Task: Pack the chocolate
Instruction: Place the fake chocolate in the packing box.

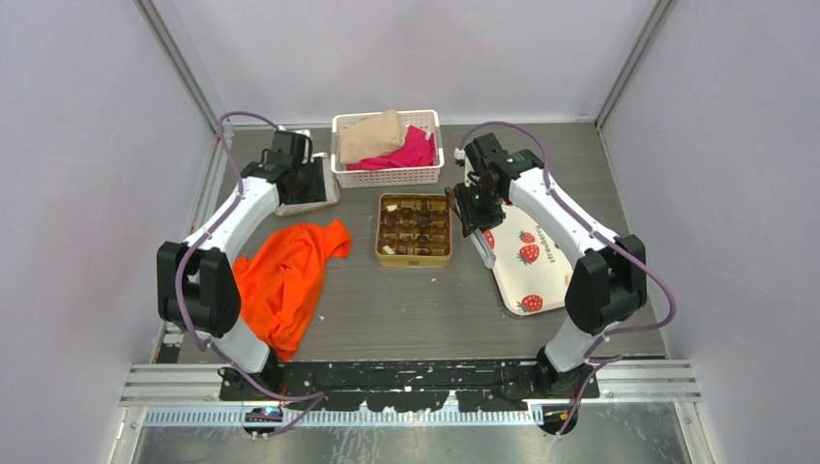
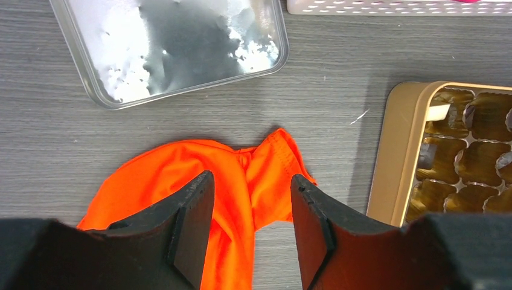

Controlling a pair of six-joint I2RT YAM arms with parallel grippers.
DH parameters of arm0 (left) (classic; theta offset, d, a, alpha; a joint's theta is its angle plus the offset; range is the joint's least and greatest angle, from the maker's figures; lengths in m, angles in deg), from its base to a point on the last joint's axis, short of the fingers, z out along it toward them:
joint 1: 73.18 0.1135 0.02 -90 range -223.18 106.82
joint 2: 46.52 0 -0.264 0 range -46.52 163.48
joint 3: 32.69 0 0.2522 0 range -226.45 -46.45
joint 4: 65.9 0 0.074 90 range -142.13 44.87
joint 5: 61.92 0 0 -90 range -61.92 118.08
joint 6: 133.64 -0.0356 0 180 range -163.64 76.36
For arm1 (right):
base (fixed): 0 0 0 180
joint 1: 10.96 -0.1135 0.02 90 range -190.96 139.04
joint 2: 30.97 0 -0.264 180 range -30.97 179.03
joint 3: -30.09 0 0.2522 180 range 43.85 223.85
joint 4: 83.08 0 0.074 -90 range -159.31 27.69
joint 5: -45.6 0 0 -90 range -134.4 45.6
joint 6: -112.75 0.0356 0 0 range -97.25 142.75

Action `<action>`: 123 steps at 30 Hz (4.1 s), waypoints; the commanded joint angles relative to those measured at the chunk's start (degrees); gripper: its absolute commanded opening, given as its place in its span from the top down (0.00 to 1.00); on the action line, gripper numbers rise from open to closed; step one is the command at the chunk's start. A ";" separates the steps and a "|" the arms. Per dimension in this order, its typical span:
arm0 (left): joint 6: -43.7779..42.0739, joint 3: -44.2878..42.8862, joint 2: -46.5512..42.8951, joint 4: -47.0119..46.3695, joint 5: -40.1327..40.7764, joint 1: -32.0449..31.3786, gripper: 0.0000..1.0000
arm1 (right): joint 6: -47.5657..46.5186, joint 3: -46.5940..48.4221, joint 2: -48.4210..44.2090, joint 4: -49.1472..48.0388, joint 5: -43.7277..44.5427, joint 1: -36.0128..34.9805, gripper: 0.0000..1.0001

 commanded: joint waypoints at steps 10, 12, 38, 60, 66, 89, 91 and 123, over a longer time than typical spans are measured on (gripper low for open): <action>-2.91 -5.68 2.47 -2.06 -1.49 -0.21 0.49 | -1.15 7.26 5.20 3.66 1.20 0.08 0.99; -2.36 -6.65 3.32 -2.05 -0.80 -0.21 0.49 | -1.25 7.23 5.52 3.34 0.60 -0.08 0.99; -2.37 -8.36 5.02 0.08 -1.72 -0.21 0.49 | -0.88 7.59 11.56 3.54 0.22 -1.15 0.88; -2.72 -7.79 4.73 0.44 -0.44 -0.21 0.49 | -0.76 9.56 12.37 2.02 -0.06 -1.80 0.83; -3.08 -8.26 5.47 0.77 -0.97 -0.21 0.49 | -0.37 10.48 13.35 2.40 0.46 -1.83 0.80; -4.18 -9.48 6.83 2.12 -0.58 -0.12 0.49 | -1.28 10.15 12.22 1.81 -0.53 -1.76 0.72; -4.31 -9.30 6.79 2.22 -0.60 -0.12 0.49 | -1.48 10.15 11.78 1.84 -1.26 -1.56 0.72; -5.10 -7.69 6.00 2.14 -1.30 0.49 0.50 | -1.56 8.21 9.06 3.21 -1.33 -1.62 0.66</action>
